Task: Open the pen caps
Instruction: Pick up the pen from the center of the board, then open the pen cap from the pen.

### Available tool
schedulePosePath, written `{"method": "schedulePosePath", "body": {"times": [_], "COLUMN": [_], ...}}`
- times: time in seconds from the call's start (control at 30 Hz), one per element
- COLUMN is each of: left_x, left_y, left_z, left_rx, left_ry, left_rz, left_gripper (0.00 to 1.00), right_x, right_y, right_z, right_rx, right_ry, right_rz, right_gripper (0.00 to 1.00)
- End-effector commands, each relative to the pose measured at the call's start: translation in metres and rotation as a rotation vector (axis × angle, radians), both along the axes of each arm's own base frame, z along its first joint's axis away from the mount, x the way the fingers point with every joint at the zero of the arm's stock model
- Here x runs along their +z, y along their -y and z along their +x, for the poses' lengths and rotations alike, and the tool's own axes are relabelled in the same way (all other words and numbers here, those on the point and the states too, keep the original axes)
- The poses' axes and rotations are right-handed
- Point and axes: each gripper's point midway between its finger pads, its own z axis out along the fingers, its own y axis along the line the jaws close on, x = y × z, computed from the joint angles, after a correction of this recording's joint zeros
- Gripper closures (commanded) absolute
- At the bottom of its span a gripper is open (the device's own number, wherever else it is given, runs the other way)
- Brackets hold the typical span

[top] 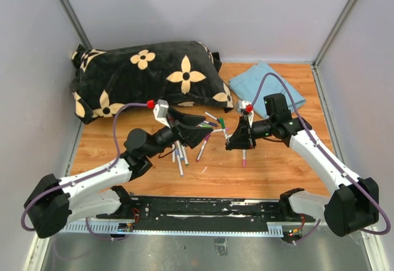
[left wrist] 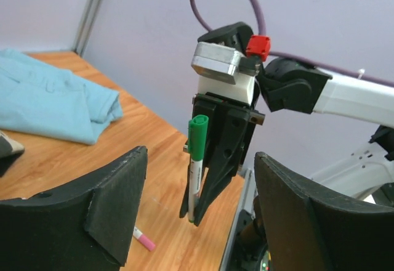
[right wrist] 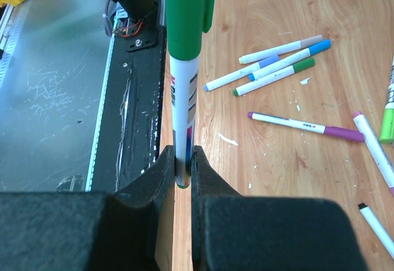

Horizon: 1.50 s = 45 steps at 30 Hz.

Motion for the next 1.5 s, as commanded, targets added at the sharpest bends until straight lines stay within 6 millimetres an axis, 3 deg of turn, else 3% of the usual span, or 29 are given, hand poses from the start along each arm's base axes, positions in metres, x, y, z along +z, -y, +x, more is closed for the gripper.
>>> {"method": "schedulePosePath", "body": {"times": [0.0, 0.37, 0.7, 0.77, 0.87, 0.97, 1.07, 1.13, 1.33, 1.47], "left_x": [-0.011, -0.023, -0.018, -0.018, -0.019, -0.021, -0.024, -0.025, -0.025, -0.027], "left_y": [0.024, 0.045, 0.057, 0.058, 0.058, 0.056, 0.053, 0.052, 0.053, 0.054], "left_z": [0.001, 0.010, 0.014, 0.014, 0.015, 0.013, 0.011, 0.009, 0.009, 0.011], "left_rx": [-0.091, -0.129, -0.161, -0.165, -0.163, -0.164, -0.159, -0.159, -0.127, -0.116], "left_ry": [-0.042, -0.129, -0.116, -0.115, -0.117, -0.120, -0.135, -0.146, -0.169, -0.185], "left_rz": [0.057, 0.055, 0.037, 0.037, 0.040, 0.040, 0.022, -0.001, -0.052, -0.066], "left_gripper": [0.27, 0.33, 0.55, 0.63, 0.88, 0.99, 1.00, 1.00, 1.00, 1.00], "right_x": [0.007, -0.003, -0.010, -0.011, -0.011, -0.008, 0.004, 0.009, 0.015, 0.010], "right_y": [0.000, -0.004, -0.007, -0.007, -0.007, -0.007, -0.009, -0.010, -0.016, -0.017], "right_z": [-0.010, -0.010, -0.013, -0.013, -0.012, -0.013, -0.015, -0.015, -0.006, 0.001], "right_rx": [0.051, 0.056, 0.075, 0.076, 0.074, 0.072, 0.080, 0.066, -0.008, -0.058], "right_ry": [0.034, 0.009, -0.013, -0.012, -0.006, 0.004, 0.013, 0.019, 0.050, 0.026], "right_rz": [0.008, -0.023, -0.046, -0.051, -0.055, -0.051, -0.012, 0.014, 0.083, 0.076], "right_gripper": [0.96, 0.96, 0.96, 0.95, 0.95, 0.77, 0.44, 0.28, 0.26, 0.33]}}
